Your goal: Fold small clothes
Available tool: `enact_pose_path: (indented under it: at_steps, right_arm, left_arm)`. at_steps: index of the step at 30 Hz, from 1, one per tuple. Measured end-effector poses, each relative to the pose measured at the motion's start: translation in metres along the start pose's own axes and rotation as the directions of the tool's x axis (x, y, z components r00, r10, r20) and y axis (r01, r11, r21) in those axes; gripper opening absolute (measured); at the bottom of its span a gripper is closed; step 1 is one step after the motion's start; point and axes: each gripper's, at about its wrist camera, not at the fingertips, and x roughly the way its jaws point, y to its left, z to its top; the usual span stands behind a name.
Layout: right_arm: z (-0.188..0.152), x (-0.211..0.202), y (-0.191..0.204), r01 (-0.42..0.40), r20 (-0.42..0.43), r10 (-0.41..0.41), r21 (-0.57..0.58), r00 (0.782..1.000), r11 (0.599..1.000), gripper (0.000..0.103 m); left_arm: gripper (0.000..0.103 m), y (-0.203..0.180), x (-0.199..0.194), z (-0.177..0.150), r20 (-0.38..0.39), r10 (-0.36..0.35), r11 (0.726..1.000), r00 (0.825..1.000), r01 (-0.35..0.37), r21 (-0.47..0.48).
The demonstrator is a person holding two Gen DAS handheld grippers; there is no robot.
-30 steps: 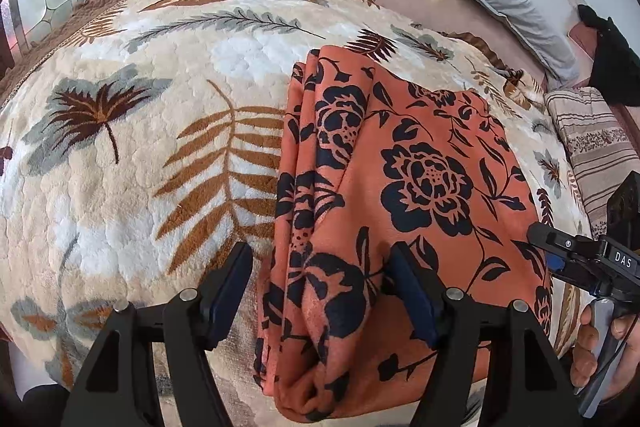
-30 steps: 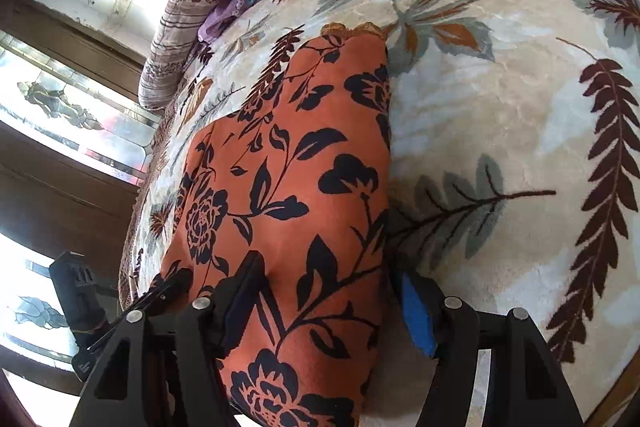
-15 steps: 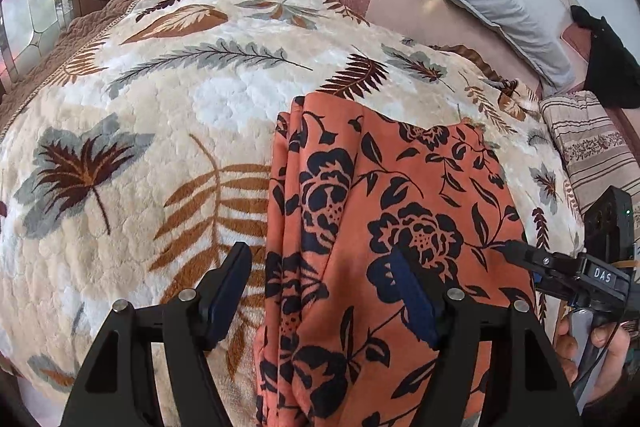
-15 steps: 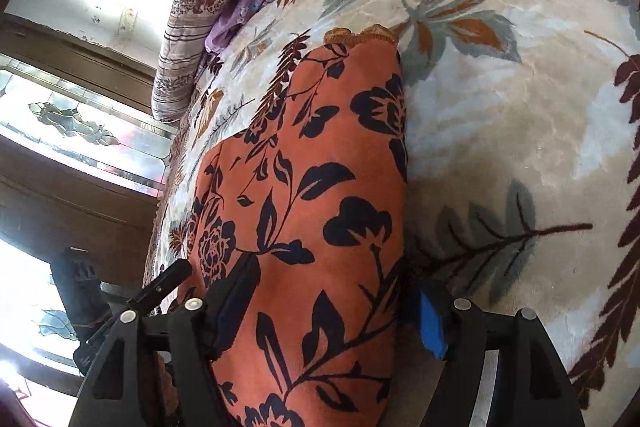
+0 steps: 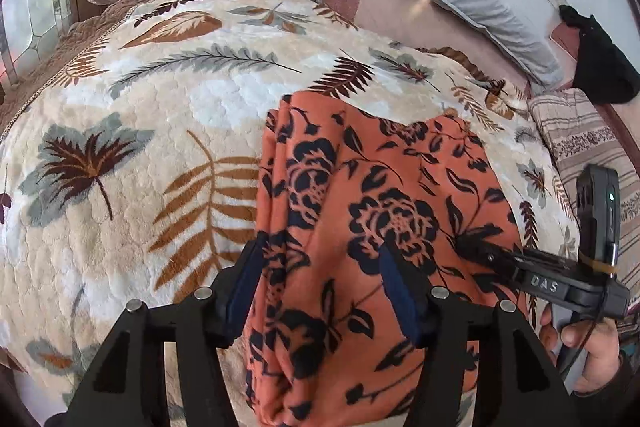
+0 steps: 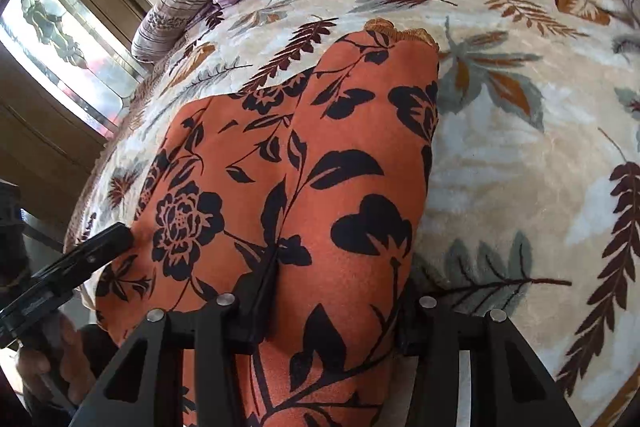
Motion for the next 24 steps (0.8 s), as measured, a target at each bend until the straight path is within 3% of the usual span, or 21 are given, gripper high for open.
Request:
enact_pose_path:
  at_steps: [2, 3, 6, 10, 13, 14, 15, 17, 19, 20, 22, 24]
  right_arm:
    - [0.000, -0.001, 0.001, 0.010, 0.001, -0.010, 0.001, 1.000, 1.000, 0.050]
    - [0.001, -0.002, -0.001, -0.005, -0.002, 0.005, 0.013, 1.000, 1.000, 0.057]
    - [0.003, -0.009, -0.023, -0.109, -0.012, 0.111, 0.123, 0.994, 0.986, 0.065]
    - [0.012, -0.009, -0.074, -0.283, 0.123, 0.255, 0.386, 0.959, 0.878, 0.076]
    - [0.030, 0.023, -0.086, -0.351, 0.075, 0.359, 0.463, 0.930, 0.814, 0.071]
    - [0.037, 0.029, -0.080, -0.313, 0.035, 0.330, 0.427, 0.943, 0.848, 0.048]
    - [0.043, 0.027, -0.071, -0.253, 0.025, 0.262, 0.365, 0.965, 0.896, 0.039]
    - [0.048, 0.007, -0.040, -0.143, 0.063, 0.132, 0.218, 0.989, 0.965, 0.035]
    - [0.044, -0.003, -0.007, 0.023, 0.101, -0.028, 0.053, 0.995, 0.998, 0.035]
    - [0.042, 0.003, -0.003, 0.069, 0.083, -0.071, 0.028, 0.994, 0.997, 0.036]
    - [0.039, 0.006, -0.021, 0.025, 0.062, -0.033, 0.128, 0.998, 0.991, 0.048]
    - [0.027, -0.008, -0.041, -0.069, 0.098, 0.047, 0.240, 0.994, 0.968, 0.076]
  left_arm:
    - [0.068, -0.007, 0.019, -0.012, -0.046, 0.072, 0.995, 0.996, -0.069, 0.077]
    - [0.073, -0.007, 0.023, -0.017, -0.027, 0.090, 0.993, 0.996, -0.087, 0.080]
    - [0.075, 0.002, 0.021, -0.018, -0.021, 0.061, 0.998, 0.998, -0.060, 0.033]
    - [0.079, 0.015, 0.025, -0.021, -0.033, 0.005, 1.000, 0.999, -0.005, -0.019]
    - [0.080, 0.015, 0.025, -0.022, -0.029, 0.002, 1.000, 1.000, -0.002, -0.013]
    - [0.080, 0.015, 0.024, -0.023, -0.027, 0.004, 1.000, 1.000, -0.004, -0.010]
    - [0.080, 0.015, 0.024, -0.023, -0.027, 0.003, 1.000, 1.000, -0.003, -0.010]
    - [0.080, 0.014, 0.025, -0.023, -0.022, -0.002, 1.000, 1.000, 0.001, -0.011]
    - [0.081, 0.013, 0.026, -0.024, -0.018, 0.003, 1.000, 1.000, -0.003, -0.007]
    - [0.081, 0.012, 0.026, -0.025, -0.017, 0.007, 1.000, 1.000, -0.007, -0.002]
    - [0.081, 0.012, 0.023, -0.024, -0.015, 0.008, 1.000, 1.000, -0.008, 0.000]
    - [0.080, 0.015, 0.012, -0.024, -0.009, 0.009, 1.000, 1.000, -0.009, -0.019]
